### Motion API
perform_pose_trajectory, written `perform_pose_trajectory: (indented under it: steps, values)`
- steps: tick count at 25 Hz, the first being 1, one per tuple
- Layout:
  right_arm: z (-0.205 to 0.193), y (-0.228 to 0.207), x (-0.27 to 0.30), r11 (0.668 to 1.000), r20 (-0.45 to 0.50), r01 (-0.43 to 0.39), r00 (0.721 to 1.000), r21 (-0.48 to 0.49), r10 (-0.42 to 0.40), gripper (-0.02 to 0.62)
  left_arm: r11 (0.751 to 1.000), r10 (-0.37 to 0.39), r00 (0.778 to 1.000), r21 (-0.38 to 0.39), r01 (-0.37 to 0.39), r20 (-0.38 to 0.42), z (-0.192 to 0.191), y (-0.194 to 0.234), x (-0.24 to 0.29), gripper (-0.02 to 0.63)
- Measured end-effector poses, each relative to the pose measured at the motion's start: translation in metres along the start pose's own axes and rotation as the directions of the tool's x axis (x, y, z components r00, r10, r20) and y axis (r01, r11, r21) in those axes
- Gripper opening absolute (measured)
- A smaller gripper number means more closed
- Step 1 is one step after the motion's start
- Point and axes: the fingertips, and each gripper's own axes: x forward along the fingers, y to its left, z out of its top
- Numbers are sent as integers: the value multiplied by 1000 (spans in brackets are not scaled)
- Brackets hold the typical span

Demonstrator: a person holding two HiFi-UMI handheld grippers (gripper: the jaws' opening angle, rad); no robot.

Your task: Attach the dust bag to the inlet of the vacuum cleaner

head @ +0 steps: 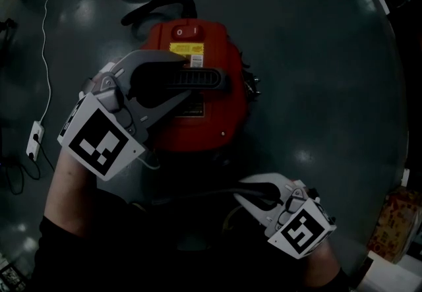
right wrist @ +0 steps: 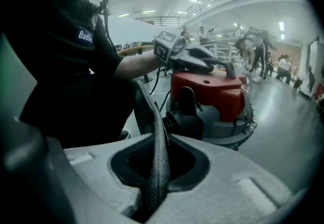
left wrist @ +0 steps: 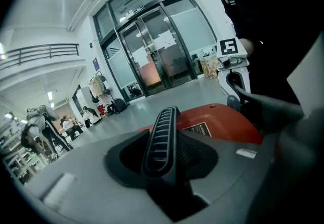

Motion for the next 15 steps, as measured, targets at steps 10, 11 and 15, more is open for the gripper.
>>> perform_pose_trajectory:
  steps: [10,11,15]
  values:
    - [16,1,7,996,-52,-9,999,-89,5,49,1000,-4,1000,10,4,-4,0,0,0,123]
    - [15,0,6,1000,-30,-3,1000,-26,3,51,1000,-3,1000,9,3,-4,0,0,0,124]
    - [8,-6,2,996,-19,21,1000,90,-20,55,1000,5,1000,3,-5,-9,0,0,0,124]
